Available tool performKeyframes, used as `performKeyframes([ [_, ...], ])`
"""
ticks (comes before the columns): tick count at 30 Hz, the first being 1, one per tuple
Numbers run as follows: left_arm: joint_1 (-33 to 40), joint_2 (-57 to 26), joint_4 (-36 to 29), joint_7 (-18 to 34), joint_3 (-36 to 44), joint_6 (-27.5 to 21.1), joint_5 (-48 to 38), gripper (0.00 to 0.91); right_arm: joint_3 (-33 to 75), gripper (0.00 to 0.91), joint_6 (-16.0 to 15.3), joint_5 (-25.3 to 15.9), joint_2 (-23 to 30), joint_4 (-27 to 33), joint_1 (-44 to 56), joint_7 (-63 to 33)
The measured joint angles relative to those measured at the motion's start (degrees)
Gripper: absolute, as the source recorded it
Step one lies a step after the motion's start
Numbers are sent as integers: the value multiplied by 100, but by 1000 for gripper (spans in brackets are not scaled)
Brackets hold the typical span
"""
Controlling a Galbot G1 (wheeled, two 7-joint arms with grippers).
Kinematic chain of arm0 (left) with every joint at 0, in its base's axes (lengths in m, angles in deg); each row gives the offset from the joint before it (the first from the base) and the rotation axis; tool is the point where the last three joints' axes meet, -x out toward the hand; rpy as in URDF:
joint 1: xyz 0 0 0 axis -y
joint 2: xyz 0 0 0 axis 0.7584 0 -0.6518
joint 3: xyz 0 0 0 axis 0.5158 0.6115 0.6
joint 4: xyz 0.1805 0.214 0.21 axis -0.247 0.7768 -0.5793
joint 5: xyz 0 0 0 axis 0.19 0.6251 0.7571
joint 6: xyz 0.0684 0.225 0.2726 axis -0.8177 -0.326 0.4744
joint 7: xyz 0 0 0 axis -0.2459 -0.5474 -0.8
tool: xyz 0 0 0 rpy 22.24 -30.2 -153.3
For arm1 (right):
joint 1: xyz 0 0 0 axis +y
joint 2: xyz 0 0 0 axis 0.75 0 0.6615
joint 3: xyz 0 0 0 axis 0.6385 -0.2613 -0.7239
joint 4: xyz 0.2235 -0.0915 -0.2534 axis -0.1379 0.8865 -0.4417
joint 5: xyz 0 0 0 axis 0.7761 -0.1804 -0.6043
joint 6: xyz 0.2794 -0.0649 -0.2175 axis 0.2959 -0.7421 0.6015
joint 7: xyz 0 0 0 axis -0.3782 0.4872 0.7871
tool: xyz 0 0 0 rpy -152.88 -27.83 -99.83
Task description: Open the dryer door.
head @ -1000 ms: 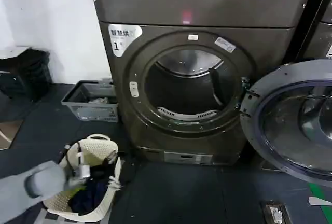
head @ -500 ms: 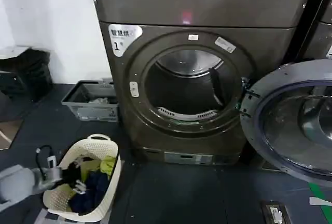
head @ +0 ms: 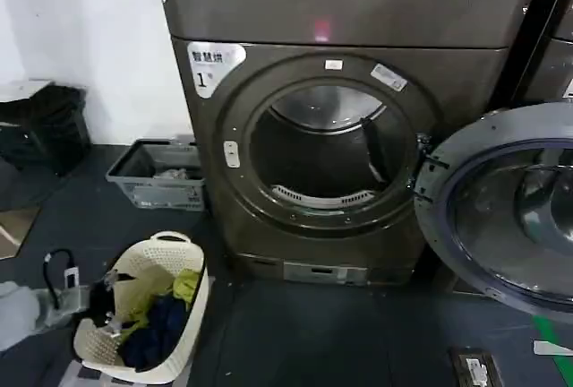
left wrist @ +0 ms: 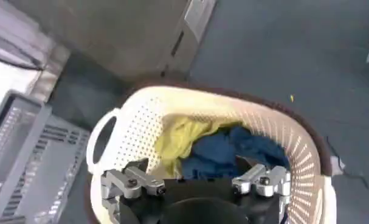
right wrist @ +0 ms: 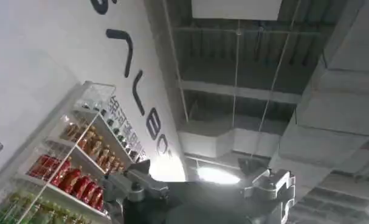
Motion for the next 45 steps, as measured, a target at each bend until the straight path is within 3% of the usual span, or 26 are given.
performKeyframes([
  [7,-23,-29,152,-37,-7,-241,119,907,-6,907,11,0,12,28,-6,0],
  [45,-76,-118,176,-98,-23,-213,159,907,61,907,43,-4,-87,224,26,23],
])
